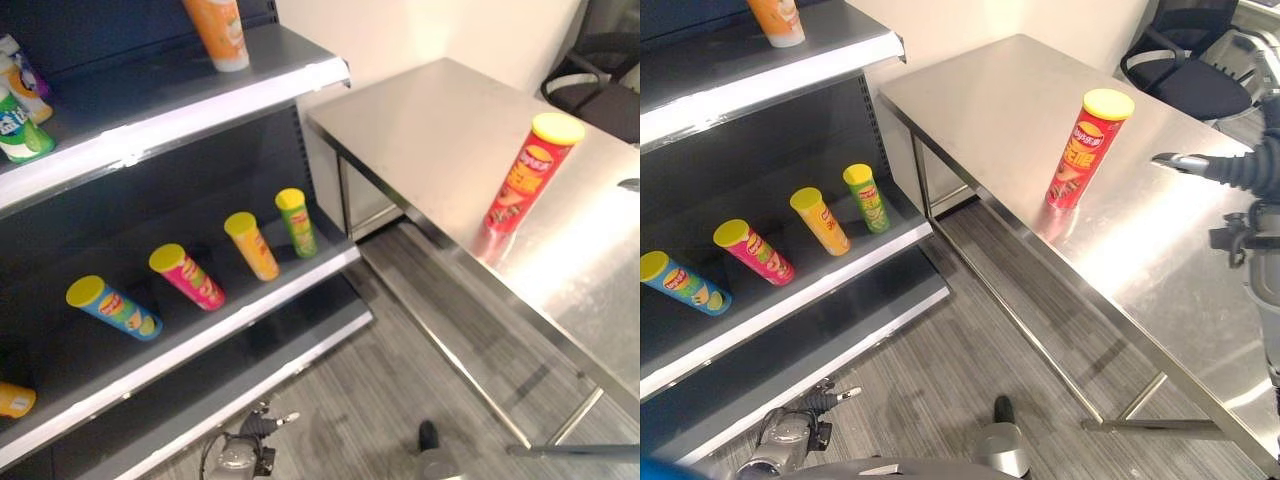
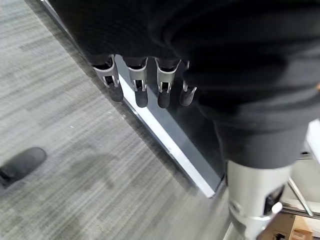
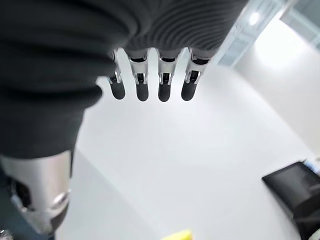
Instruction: Put the goods on the table back onto the shelves and tidy them up.
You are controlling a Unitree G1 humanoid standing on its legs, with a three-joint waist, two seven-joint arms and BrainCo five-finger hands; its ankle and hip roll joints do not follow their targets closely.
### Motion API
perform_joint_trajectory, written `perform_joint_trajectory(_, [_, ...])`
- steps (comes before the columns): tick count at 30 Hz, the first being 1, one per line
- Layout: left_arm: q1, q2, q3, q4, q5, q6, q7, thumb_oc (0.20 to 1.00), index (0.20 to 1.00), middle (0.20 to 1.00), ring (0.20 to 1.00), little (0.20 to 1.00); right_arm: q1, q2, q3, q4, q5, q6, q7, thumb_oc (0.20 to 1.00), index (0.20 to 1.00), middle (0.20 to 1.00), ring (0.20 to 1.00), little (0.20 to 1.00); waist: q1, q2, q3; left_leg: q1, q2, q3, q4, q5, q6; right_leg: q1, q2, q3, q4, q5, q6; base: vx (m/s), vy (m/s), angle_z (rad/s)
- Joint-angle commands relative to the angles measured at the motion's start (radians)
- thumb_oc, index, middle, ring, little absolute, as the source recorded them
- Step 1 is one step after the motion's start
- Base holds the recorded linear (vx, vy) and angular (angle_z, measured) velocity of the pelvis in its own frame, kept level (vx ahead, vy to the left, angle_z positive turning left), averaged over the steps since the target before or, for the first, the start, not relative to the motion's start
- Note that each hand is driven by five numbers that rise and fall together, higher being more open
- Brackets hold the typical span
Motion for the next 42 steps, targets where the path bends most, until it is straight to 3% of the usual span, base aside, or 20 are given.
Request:
perform_joint_trajectory(1, [-0.019,0.072,-0.011,0.029,0.016,-0.014,-0.003,1.000,1.000,1.000,1.000,1.000,-0.037,0.018,-0.050,-0.034,0.051,-0.034,-0.036,1.000,1.000,1.000,1.000,1.000,0.029,-0.080,-0.038,-0.041,0.003,-0.107,0.091,-0.120,0.009,-0.033,-0.019,-0.019,0.129,-0.172,-0.004,0.07,-0.333,0.05])
perform_joint_trajectory(3, [-0.013,0.070,-0.004,0.023,0.003,-0.011,-0.009,1.000,1.000,1.000,1.000,1.000,-0.002,0.025,-0.097,-0.039,0.068,-0.042,-0.048,1.000,1.000,1.000,1.000,1.000,0.020,-0.063,-0.035,-0.046,0.059,-0.115,0.106,-0.095,-0.023,-0.021,0.035,-0.027,0.141,-0.217,-0.036,0.07,-0.345,0.06])
perform_joint_trajectory(5, [-0.015,0.067,-0.006,0.006,0.000,-0.010,-0.009,1.000,1.000,1.000,1.000,1.000,0.018,0.026,-0.115,-0.030,0.072,-0.041,-0.056,1.000,1.000,1.000,1.000,1.000,0.024,-0.059,-0.023,-0.068,0.092,-0.130,0.150,-0.073,-0.033,0.001,0.064,-0.039,0.135,-0.245,-0.064,0.03,-0.253,0.12])
perform_joint_trajectory(9, [-0.033,0.055,-0.010,-0.004,-0.023,-0.006,-0.001,1.000,1.000,1.000,1.000,1.000,0.015,0.031,-0.104,-0.009,0.079,-0.031,-0.062,1.000,1.000,1.000,1.000,1.000,0.029,-0.058,0.005,-0.098,0.084,-0.185,0.221,-0.062,-0.037,0.033,0.077,-0.057,0.121,-0.252,-0.088,0.02,-0.109,0.15])
perform_joint_trajectory(11, [-0.045,0.062,-0.018,-0.029,-0.042,-0.010,0.003,1.000,1.000,1.000,1.000,1.000,-0.003,0.023,-0.077,0.023,0.083,-0.014,-0.062,1.000,1.000,1.000,1.000,1.000,0.064,-0.069,0.021,-0.157,-0.019,-0.321,0.221,-0.094,-0.035,0.044,0.067,-0.051,0.113,-0.249,-0.090,0.06,-0.016,0.13])
perform_joint_trajectory(12, [-0.051,0.065,-0.038,-0.027,-0.045,-0.007,0.005,1.000,1.000,1.000,1.000,1.000,-0.054,0.025,-0.038,0.067,0.090,-0.010,-0.076,1.000,1.000,1.000,1.000,1.000,0.076,-0.059,0.016,-0.185,-0.090,-0.416,0.170,-0.106,-0.007,0.036,0.069,-0.036,0.125,-0.253,-0.082,0.08,0.064,0.17])
perform_joint_trajectory(14, [-0.048,0.062,-0.043,-0.012,-0.053,-0.009,-0.003,1.000,1.000,1.000,1.000,1.000,-0.089,0.054,-0.003,0.090,0.116,-0.009,-0.066,1.000,1.000,1.000,1.000,1.000,0.073,-0.047,0.005,-0.184,-0.110,-0.437,0.147,-0.104,0.009,0.026,0.063,-0.019,0.134,-0.244,-0.077,0.10,0.145,-0.32])
perform_joint_trajectory(26, [-0.033,0.073,-0.029,0.029,-0.042,-0.008,0.005,1.000,1.000,1.000,1.000,1.000,-0.183,0.054,0.170,0.209,0.122,0.022,-0.014,1.000,1.000,1.000,1.000,1.000,0.090,-0.044,-0.031,-0.086,-0.113,-0.333,0.057,-0.111,0.041,0.037,0.022,0.014,0.117,-0.225,-0.041,0.07,0.081,-0.24])
perform_joint_trajectory(42, [0.024,0.081,-0.028,0.044,-0.078,0.004,-0.002,1.000,1.000,1.000,1.000,1.000,-0.338,0.006,0.321,0.453,0.265,0.048,0.020,1.000,1.000,1.000,1.000,1.000,0.137,-0.047,-0.032,-0.076,-0.097,-0.357,0.044,-0.092,0.024,0.068,0.030,-0.029,0.104,-0.242,-0.054,0.03,-0.030,0.05])
